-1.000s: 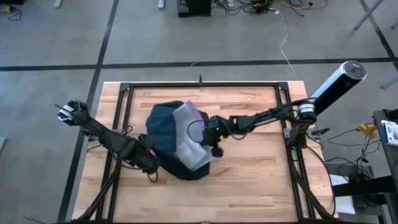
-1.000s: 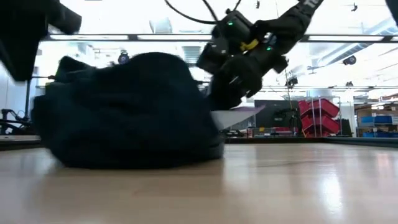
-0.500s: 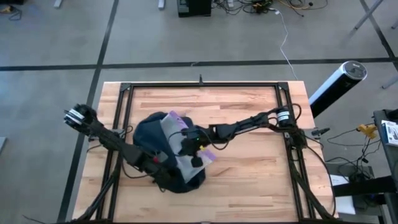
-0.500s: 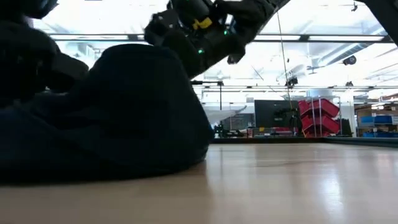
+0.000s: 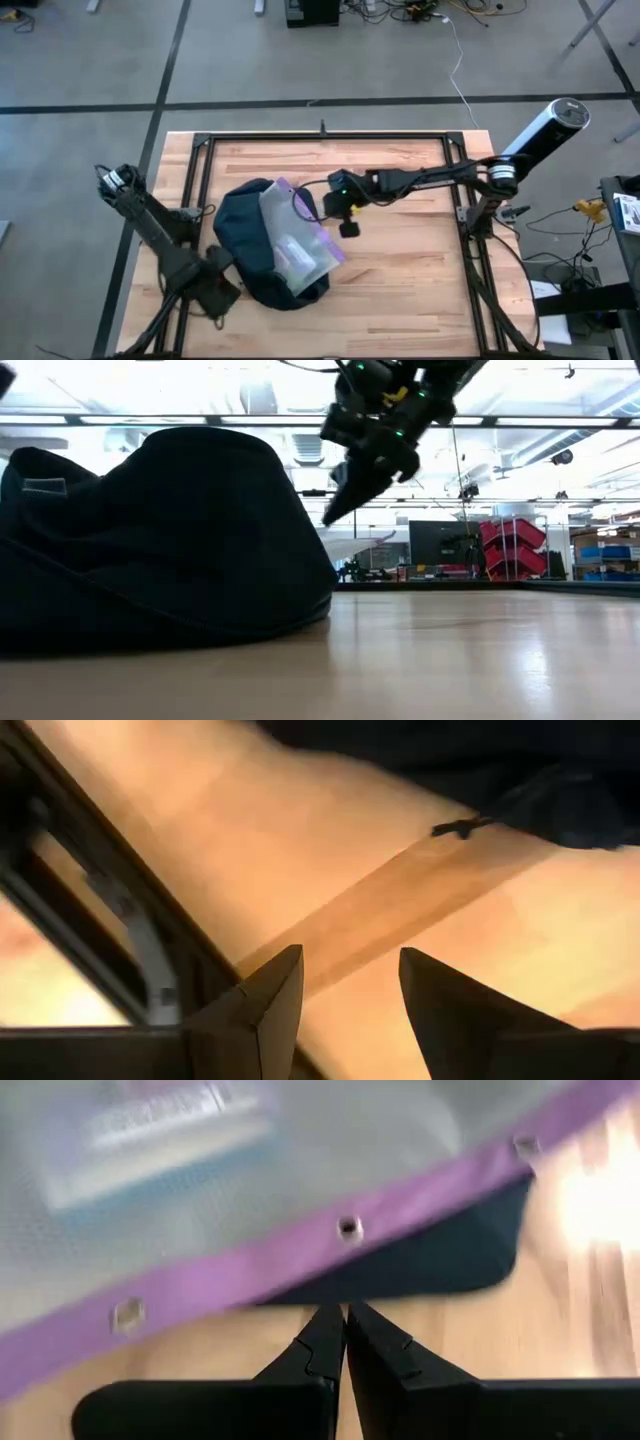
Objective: Unpack backpack
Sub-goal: Put the transparent zip bag into the black backpack
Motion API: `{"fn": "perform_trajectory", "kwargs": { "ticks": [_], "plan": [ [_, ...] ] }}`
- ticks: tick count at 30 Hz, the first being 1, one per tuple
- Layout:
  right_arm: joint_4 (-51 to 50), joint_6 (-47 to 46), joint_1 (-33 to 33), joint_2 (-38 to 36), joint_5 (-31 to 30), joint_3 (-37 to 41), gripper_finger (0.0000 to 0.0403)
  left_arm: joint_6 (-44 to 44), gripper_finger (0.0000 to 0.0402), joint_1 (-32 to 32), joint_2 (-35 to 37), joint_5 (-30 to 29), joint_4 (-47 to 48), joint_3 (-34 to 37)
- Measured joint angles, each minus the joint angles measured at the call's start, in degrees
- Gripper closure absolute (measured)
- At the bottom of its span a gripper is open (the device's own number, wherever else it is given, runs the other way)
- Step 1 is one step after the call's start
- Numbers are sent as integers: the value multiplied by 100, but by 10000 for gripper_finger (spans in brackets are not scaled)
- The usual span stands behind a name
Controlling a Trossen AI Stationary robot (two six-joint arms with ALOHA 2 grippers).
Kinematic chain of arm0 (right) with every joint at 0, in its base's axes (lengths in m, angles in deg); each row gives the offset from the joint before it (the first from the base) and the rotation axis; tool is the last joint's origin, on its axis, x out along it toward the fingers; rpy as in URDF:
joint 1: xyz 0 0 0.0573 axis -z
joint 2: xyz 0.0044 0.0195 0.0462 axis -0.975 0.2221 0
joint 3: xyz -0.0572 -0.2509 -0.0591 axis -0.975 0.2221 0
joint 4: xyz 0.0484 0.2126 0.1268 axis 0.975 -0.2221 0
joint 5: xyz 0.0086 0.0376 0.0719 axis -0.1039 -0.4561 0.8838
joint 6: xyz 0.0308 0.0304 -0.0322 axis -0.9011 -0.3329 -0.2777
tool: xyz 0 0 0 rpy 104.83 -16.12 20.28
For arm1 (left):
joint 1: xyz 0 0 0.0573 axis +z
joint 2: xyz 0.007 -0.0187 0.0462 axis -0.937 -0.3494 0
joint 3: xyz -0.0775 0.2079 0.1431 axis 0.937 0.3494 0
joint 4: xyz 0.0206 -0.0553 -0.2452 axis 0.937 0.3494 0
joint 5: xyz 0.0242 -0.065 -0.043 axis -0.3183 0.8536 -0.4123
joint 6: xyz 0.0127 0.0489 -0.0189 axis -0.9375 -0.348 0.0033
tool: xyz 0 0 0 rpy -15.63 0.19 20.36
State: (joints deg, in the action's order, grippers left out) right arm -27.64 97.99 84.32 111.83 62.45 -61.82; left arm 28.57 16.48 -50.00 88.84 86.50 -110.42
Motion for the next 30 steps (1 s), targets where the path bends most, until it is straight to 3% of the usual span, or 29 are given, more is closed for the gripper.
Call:
{"fn": "perform_trajectory", "kwargs": {
  "ticks": [6, 10, 14, 22, 24, 30],
  "plan": [
    [1025, -503, -252, 43, 155, 615, 403, -386, 245, 197, -413, -300, -2189, 1125],
    [1732, -864, -414, 164, 166, 825, 403, -1096, 244, 542, -642, -242, -2534, 1280],
    [1940, -1134, -523, 445, 155, 728, 403, -1918, 244, 1085, -708, -303, -2497, 1146],
    [1804, -1191, -807, 1062, 134, 302, 403, -4036, 245, 2536, -892, -1145, -3261, 791],
    [1735, -1191, -885, 1119, 131, 185, 403, -4601, 245, 2796, -1024, -1408, -3286, 483],
    [1641, -1160, -996, 901, 161, -41, 403, -5904, 245, 3045, -1224, -1309, -2535, -766]
  ]
}}
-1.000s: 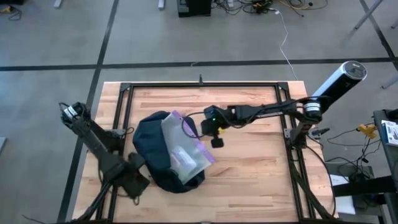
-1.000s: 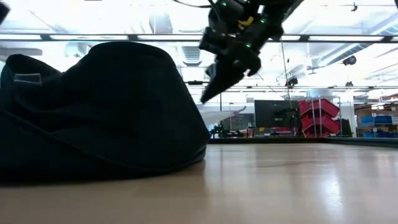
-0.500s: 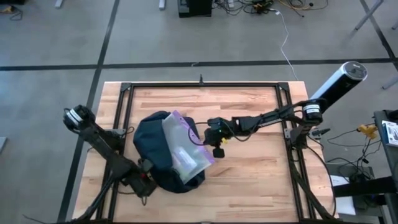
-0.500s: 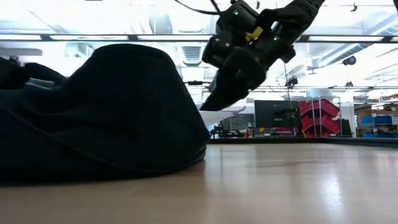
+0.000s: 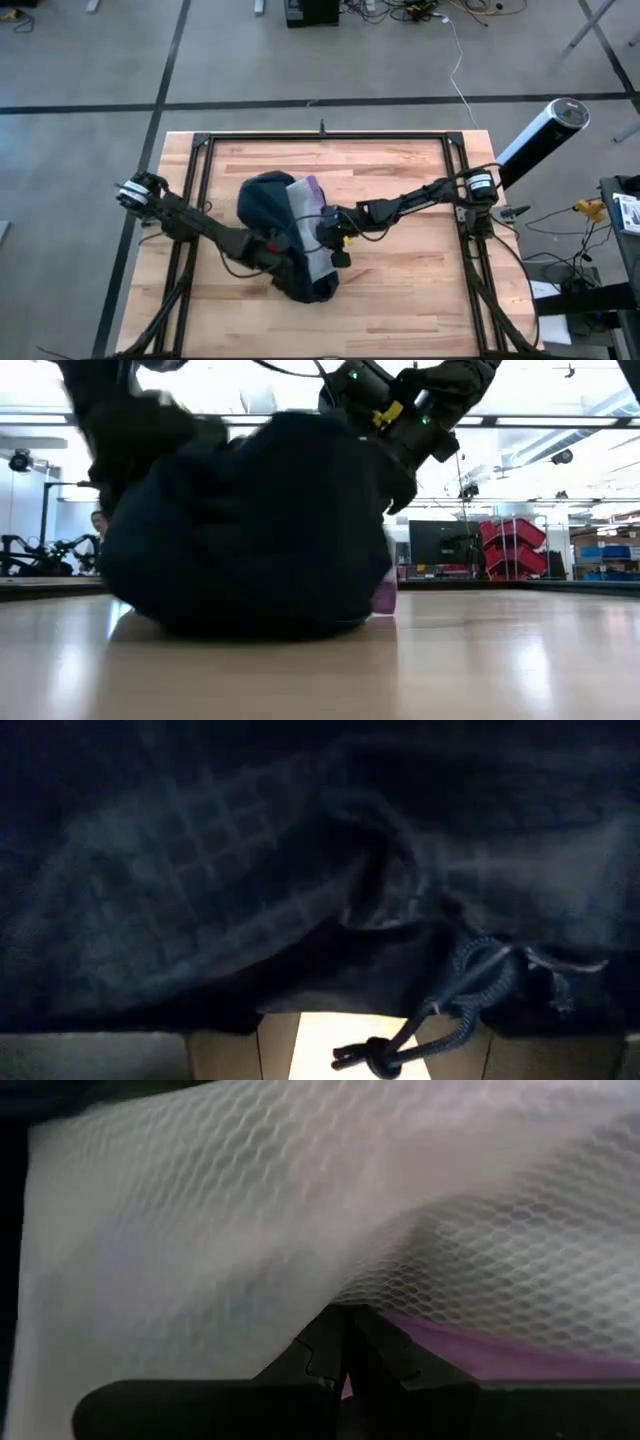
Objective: Unpack backpack
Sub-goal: Put the transparent zip bag into the black backpack
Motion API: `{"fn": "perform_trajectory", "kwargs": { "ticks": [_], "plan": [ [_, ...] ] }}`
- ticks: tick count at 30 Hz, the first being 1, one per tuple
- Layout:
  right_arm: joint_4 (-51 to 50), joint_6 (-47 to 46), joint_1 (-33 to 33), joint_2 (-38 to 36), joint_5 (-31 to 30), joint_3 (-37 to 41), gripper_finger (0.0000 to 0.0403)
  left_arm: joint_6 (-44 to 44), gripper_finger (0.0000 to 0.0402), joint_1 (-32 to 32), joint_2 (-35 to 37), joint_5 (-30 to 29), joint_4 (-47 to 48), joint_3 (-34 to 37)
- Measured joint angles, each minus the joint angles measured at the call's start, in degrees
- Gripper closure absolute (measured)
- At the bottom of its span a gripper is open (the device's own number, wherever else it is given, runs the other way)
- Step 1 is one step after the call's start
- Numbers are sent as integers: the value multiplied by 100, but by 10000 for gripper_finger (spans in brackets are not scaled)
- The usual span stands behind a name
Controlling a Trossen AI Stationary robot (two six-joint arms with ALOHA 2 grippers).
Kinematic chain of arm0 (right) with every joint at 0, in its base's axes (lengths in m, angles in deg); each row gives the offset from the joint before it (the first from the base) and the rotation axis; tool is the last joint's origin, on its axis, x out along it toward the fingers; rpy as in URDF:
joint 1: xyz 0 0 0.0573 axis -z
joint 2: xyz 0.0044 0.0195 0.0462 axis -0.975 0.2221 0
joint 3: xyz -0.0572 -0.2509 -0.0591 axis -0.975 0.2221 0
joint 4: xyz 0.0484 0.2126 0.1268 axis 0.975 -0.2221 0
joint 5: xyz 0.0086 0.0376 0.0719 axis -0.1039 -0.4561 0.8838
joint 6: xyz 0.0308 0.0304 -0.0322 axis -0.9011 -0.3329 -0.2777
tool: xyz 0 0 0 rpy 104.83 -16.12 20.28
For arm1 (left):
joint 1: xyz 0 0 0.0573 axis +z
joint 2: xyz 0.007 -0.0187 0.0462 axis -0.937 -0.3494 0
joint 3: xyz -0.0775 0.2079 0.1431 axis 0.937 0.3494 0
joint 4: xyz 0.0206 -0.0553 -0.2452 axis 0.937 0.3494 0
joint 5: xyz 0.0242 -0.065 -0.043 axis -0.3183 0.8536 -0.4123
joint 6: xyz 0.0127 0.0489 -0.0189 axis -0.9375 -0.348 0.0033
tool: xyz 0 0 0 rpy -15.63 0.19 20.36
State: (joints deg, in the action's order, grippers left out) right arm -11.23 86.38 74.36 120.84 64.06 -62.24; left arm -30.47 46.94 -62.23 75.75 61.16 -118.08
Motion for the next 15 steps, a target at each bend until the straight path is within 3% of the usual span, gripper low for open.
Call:
{"fn": "perform_trajectory", "kwargs": {
  "ticks": [4, 8, 12, 15],
  "plan": [
    [7, 153, 8, -447, 4, -1, 403, -174, 245, -157, -11, 162, 1490, -779],
    [-38, 267, 17, -592, 39, 33, 403, 207, 245, -485, 93, 493, 3149, -1398],
    [-20, 281, 17, -496, 41, 41, 403, 1111, 245, -866, 351, 660, 4192, -1585],
    [-2, 220, 17, -316, -16, 88, 403, 2092, 245, -1119, 620, 194, 4371, -1304]
  ]
}}
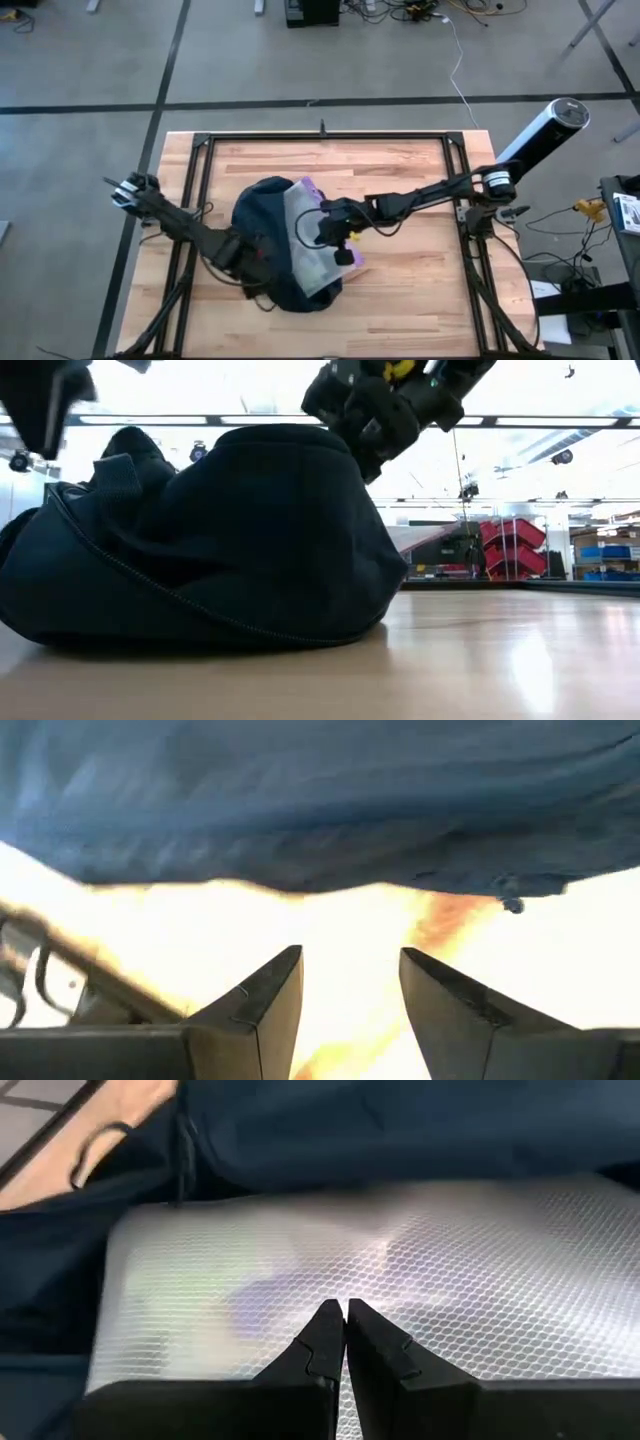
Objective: Unpack backpack
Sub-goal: Put the transparent zip bag into the black backpack
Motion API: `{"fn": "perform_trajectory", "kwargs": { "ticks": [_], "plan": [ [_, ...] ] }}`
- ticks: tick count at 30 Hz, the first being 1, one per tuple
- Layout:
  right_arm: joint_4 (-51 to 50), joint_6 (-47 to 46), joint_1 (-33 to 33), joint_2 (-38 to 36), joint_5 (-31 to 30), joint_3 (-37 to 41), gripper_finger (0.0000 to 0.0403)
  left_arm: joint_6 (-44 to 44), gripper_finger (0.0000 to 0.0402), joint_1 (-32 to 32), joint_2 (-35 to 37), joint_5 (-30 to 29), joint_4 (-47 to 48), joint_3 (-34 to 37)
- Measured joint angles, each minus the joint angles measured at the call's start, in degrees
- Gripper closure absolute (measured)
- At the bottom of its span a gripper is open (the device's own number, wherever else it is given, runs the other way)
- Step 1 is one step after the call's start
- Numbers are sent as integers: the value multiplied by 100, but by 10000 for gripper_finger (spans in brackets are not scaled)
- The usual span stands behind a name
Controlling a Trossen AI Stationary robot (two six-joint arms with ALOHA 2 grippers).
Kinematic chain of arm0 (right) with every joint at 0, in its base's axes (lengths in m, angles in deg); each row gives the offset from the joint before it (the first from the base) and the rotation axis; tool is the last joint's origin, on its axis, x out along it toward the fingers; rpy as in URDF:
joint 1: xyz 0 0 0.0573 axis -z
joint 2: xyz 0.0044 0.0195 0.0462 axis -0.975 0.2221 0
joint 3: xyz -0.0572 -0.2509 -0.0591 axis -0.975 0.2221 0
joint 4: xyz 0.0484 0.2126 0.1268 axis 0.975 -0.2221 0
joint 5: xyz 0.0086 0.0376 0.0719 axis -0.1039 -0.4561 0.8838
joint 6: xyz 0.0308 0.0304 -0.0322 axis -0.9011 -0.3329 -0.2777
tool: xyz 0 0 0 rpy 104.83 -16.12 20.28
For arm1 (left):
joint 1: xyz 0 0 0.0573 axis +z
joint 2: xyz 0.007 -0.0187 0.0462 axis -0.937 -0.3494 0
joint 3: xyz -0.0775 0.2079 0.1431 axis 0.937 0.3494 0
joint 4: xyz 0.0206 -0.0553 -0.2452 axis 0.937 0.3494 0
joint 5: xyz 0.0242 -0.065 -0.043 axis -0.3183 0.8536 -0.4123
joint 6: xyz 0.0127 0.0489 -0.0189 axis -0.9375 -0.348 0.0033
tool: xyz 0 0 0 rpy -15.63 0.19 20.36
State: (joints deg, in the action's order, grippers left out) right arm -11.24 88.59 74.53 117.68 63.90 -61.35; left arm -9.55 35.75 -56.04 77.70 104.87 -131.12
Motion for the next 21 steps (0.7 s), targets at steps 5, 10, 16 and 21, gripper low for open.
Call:
{"fn": "perform_trajectory", "kwargs": {
  "ticks": [5, 10, 16, 21],
  "plan": [
    [187, -192, -2, 455, -247, -34, 403, 1142, 245, -126, 319, -862, -586, 838],
    [413, -132, -78, 1323, -261, -727, 403, 1309, 245, -130, 370, -878, -938, 1301],
    [237, 193, -352, 2173, 250, -2194, 403, 1295, 245, -129, 370, -430, -1167, 1430],
    [-441, 563, -413, 2184, 265, -2691, 403, 1303, 245, -214, 395, 38, -1029, 1119]
  ]
}}
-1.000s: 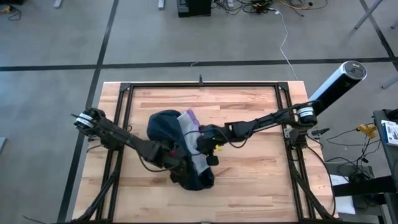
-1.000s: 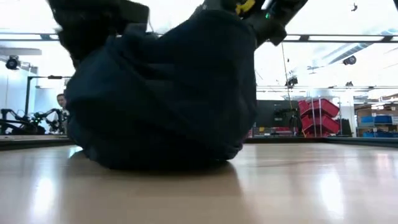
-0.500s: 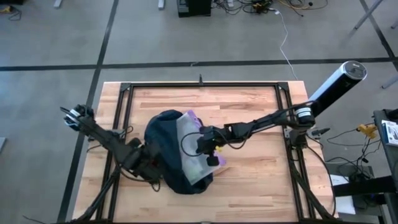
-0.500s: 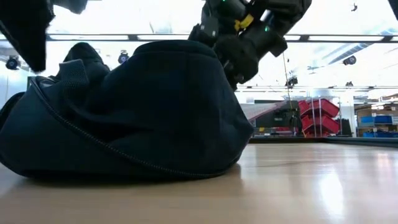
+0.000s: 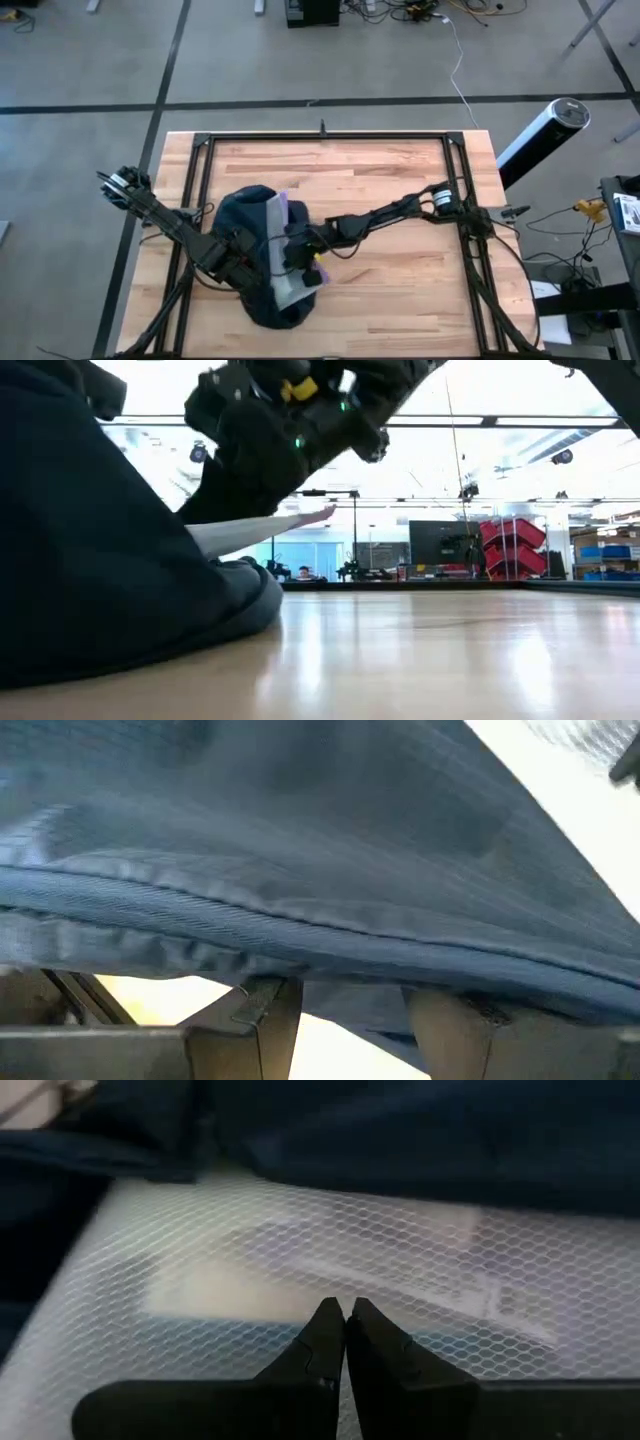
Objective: Unpack backpack
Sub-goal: Put the transparent zip bag into the black backpack
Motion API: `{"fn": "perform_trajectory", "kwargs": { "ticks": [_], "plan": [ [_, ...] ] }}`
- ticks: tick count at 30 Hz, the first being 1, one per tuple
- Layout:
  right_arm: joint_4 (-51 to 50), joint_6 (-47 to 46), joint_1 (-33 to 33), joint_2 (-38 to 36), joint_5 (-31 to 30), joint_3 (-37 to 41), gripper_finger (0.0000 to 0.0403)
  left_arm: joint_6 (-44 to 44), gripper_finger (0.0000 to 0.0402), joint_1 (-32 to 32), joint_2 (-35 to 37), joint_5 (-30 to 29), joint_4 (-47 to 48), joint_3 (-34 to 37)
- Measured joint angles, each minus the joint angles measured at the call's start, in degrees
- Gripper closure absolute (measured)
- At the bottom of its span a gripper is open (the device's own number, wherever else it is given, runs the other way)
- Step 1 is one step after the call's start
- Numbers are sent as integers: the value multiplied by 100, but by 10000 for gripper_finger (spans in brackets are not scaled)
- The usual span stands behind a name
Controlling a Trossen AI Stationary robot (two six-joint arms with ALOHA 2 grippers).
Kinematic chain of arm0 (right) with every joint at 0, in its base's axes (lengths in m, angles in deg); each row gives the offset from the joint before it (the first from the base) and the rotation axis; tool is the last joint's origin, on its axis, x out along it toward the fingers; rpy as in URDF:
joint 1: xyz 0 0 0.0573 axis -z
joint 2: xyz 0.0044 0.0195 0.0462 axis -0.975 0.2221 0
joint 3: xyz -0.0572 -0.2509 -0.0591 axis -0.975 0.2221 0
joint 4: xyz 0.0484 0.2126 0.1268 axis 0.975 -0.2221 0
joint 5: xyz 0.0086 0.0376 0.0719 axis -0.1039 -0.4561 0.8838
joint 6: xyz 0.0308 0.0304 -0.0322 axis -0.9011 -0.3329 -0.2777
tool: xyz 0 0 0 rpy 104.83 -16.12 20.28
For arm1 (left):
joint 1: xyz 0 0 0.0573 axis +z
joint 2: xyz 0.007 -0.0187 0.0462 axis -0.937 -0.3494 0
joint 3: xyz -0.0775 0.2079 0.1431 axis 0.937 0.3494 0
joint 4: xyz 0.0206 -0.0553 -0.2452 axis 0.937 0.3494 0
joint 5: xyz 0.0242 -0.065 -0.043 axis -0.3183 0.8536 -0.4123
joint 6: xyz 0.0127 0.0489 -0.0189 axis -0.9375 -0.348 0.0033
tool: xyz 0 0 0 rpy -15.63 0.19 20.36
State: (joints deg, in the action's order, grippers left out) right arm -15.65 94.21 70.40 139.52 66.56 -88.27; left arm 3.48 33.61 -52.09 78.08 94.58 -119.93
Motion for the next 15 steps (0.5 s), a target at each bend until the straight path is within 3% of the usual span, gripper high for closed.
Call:
{"fn": "perform_trajectory", "kwargs": {
  "ticks": [4, 8, 12, 15],
  "plan": [
    [-761, 266, 164, -405, -661, 11, 403, 112, 245, -51, 37, -310, 519, -621],
    [-1182, 475, 531, -923, -1132, 272, 403, 181, 244, -65, 45, -1521, 475, -1018],
    [-1053, 478, 970, -1313, -1183, 1061, 403, -221, 244, -12, -30, -2404, -553, -865],
    [-681, 473, 1193, -1591, -1136, 1642, 403, -712, 244, 128, -183, -2610, -1626, -461]
  ]
}}
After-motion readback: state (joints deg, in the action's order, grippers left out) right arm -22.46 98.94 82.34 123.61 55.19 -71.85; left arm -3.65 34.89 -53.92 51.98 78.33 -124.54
